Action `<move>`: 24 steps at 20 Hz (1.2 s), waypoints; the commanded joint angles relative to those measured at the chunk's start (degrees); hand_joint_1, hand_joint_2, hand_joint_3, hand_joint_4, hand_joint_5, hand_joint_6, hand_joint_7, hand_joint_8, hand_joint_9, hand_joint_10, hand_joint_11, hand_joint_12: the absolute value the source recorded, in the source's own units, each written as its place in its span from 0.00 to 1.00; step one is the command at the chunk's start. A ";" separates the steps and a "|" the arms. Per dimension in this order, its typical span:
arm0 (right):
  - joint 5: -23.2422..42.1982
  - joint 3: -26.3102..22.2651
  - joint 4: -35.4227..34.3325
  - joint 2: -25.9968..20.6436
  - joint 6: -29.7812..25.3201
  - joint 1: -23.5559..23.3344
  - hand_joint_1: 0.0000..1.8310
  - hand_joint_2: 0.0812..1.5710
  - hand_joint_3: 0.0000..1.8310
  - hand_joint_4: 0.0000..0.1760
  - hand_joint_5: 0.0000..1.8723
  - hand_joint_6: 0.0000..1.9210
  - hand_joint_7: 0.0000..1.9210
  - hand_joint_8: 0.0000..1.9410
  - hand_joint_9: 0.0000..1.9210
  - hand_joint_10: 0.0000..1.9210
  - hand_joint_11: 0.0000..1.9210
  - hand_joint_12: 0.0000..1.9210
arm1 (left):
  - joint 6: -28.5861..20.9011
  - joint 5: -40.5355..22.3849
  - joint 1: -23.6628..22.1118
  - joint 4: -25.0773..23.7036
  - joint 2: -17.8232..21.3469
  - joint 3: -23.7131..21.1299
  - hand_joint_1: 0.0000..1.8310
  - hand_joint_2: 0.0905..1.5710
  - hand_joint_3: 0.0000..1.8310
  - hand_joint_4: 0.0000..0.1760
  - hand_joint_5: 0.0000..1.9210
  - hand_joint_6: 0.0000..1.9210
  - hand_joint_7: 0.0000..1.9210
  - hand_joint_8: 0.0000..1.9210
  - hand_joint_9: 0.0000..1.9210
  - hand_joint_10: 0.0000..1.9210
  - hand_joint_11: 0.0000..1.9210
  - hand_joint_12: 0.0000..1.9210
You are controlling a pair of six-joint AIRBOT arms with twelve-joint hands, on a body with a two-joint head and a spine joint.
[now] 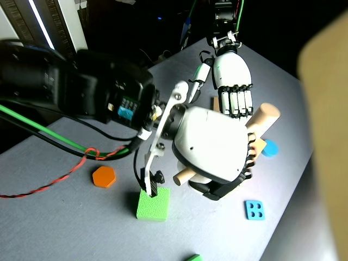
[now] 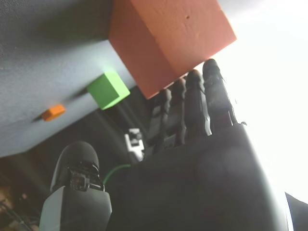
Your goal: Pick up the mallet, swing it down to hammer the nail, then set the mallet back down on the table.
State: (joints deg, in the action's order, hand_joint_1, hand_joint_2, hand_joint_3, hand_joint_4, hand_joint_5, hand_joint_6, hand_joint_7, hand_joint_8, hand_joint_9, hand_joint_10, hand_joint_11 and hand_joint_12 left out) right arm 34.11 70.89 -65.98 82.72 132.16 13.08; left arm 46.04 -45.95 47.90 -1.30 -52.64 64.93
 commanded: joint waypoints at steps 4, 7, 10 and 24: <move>2.33 -0.37 2.96 -0.78 -1.16 4.00 0.20 1.00 0.03 0.40 0.66 1.00 0.82 1.00 0.89 1.00 0.93 1.00 | -0.02 -4.53 -0.43 0.61 -0.12 0.04 0.00 0.74 0.00 0.00 0.07 0.01 0.06 0.01 0.04 0.01 0.03 0.01; 3.36 -1.28 2.96 -2.07 -3.36 3.29 0.18 1.00 0.04 0.50 0.66 1.00 0.82 1.00 0.88 1.00 0.93 1.00 | -0.01 -4.53 -0.42 0.61 -0.12 0.06 0.00 0.74 0.00 0.00 0.05 0.00 0.04 0.00 0.03 0.00 0.01 0.01; 4.06 -3.69 2.94 -5.16 -6.64 1.32 0.19 1.00 0.03 0.62 0.66 1.00 0.82 1.00 0.89 1.00 0.93 1.00 | -0.01 -4.53 -0.39 0.61 -0.12 0.06 0.00 0.74 0.00 0.00 0.06 0.01 0.06 0.01 0.04 0.01 0.02 0.01; -2.54 -18.58 23.60 -18.80 -14.19 6.77 0.19 1.00 0.03 1.00 0.67 1.00 0.83 1.00 0.89 1.00 0.94 1.00 | -0.15 -4.82 -1.25 0.60 0.16 -0.02 0.00 0.74 0.00 0.00 0.08 0.00 0.07 0.01 0.06 0.01 0.04 0.02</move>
State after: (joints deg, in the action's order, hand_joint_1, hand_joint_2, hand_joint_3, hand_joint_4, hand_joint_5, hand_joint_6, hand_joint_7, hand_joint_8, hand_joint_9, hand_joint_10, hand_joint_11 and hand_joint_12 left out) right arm 26.70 52.64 -44.99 64.14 118.10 20.45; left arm 46.04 -45.87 47.11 -1.28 -52.64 64.93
